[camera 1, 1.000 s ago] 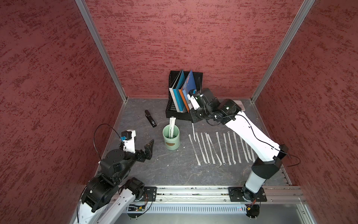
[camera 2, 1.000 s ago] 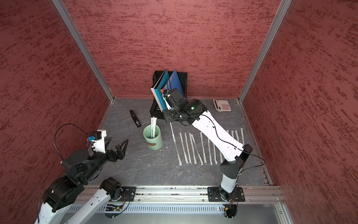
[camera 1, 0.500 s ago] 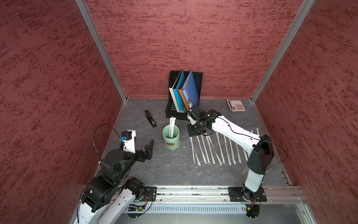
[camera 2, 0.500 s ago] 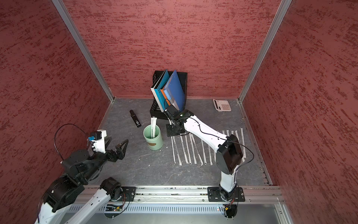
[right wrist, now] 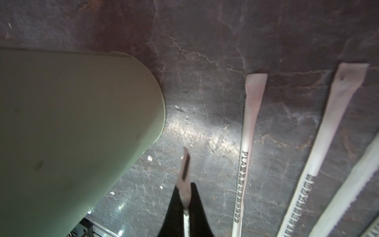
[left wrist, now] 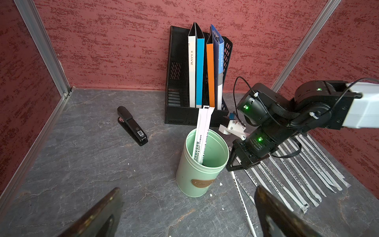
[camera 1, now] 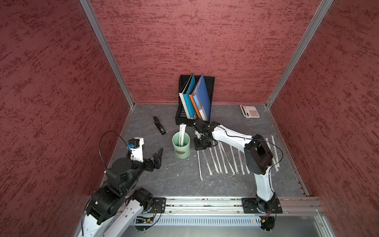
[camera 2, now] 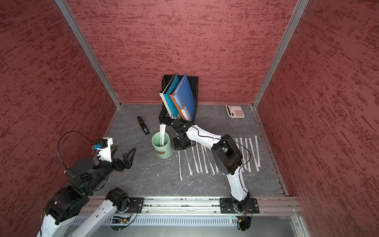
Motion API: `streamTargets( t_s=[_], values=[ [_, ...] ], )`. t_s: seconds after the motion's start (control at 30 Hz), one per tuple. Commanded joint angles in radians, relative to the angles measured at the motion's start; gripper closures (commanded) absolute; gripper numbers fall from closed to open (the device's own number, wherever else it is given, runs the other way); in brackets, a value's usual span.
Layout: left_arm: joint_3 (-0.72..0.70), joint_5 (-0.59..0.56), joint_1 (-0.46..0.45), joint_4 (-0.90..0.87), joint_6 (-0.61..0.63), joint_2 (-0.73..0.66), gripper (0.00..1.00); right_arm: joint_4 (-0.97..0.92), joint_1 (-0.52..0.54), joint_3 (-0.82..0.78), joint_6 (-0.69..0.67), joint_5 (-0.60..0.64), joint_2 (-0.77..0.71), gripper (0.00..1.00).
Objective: Take the straws out of the storage container
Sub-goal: Place the straw at the center of the board.
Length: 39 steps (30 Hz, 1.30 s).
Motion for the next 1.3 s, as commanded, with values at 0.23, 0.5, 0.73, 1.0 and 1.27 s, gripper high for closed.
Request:
streamTargets(
  t_s=[0.23,0.5,0.73,1.0,1.27],
  values=[
    [-0.008,0.005,0.008,0.002,-0.006,-0.006,0.01,0.022,-0.033,0.053,0.002,-0.029,0.059,0.93],
    [-0.009,0.004,0.007,0.003,-0.006,-0.006,0.01,0.021,-0.043,0.063,-0.001,-0.034,0.09,0.93],
    [-0.007,0.004,0.006,0.002,-0.007,-0.009,0.01,0.021,-0.048,0.058,0.0,-0.028,0.097,0.9],
    [-0.008,0.004,0.007,0.003,-0.008,-0.008,0.0,0.016,-0.051,0.058,0.006,-0.019,0.091,0.83],
    [-0.009,0.0,0.007,0.002,-0.008,-0.006,0.01,0.114,-0.052,0.005,-0.016,0.019,-0.088,0.8]
  ],
)
